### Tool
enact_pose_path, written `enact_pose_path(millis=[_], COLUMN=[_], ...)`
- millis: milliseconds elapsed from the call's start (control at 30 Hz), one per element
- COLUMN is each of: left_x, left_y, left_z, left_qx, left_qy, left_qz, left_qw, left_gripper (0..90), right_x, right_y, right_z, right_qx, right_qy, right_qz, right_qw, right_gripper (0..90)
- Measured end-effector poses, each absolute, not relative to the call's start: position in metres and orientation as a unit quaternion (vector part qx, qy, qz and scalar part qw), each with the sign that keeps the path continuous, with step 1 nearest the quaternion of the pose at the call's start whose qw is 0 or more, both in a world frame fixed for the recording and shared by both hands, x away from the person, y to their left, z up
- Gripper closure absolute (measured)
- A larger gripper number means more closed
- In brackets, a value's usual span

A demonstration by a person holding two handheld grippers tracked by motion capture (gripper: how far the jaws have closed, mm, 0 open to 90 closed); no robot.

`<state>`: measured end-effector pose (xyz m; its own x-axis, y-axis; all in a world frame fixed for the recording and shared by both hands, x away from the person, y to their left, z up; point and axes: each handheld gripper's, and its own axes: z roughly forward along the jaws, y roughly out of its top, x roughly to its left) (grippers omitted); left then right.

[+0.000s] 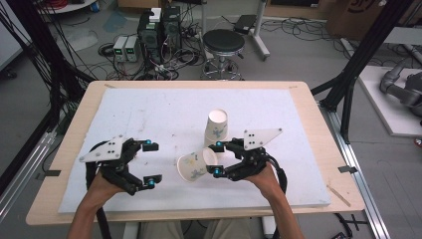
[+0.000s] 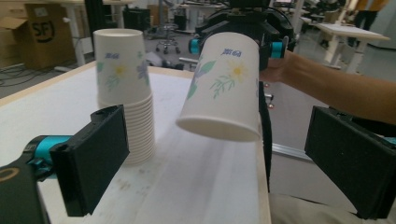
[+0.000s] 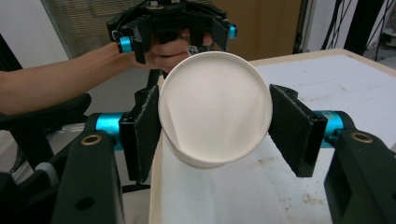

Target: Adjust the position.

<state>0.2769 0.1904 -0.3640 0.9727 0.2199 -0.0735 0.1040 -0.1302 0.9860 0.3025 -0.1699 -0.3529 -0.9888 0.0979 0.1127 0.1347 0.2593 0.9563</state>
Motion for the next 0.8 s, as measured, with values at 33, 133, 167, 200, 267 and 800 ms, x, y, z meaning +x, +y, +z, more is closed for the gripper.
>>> enact_pose_path(millis=[33, 133, 167, 200, 267, 800], left_x=[0.279, 0.287, 0.288, 0.289, 0.291, 0.295], left_y=[0.184, 0.165, 0.161, 0.155, 0.145, 0.115], left_z=[-0.364, -0.366, -0.367, -0.368, -0.369, -0.38], left_qx=[0.751, 0.76, 0.76, 0.76, 0.761, 0.768], left_qy=[0.105, 0.084, 0.08, 0.076, 0.069, 0.055], left_qz=[0.038, 0.021, 0.018, 0.016, 0.012, -0.007], left_qw=[0.651, 0.644, 0.644, 0.645, 0.645, 0.638], left_gripper=[6.2, 6.3, 6.3, 6.2, 6.2, 13.4], right_x=[0.302, 0.301, 0.301, 0.301, 0.301, 0.301], right_y=[-0.169, -0.167, -0.167, -0.167, -0.166, -0.165], right_z=[-0.353, -0.351, -0.351, -0.351, -0.351, -0.351], right_qx=[-0.071, -0.065, -0.063, -0.063, -0.06, -0.055], right_qy=[-0.793, -0.792, -0.791, -0.791, -0.789, -0.777], right_qz=[-0.604, -0.607, -0.608, -0.608, -0.61, -0.626], right_qw=[0.016, 0.019, 0.02, 0.021, 0.022, 0.035], right_gripper=[38.2, 38.2, 38.2, 38.2, 38.2, 38.2])
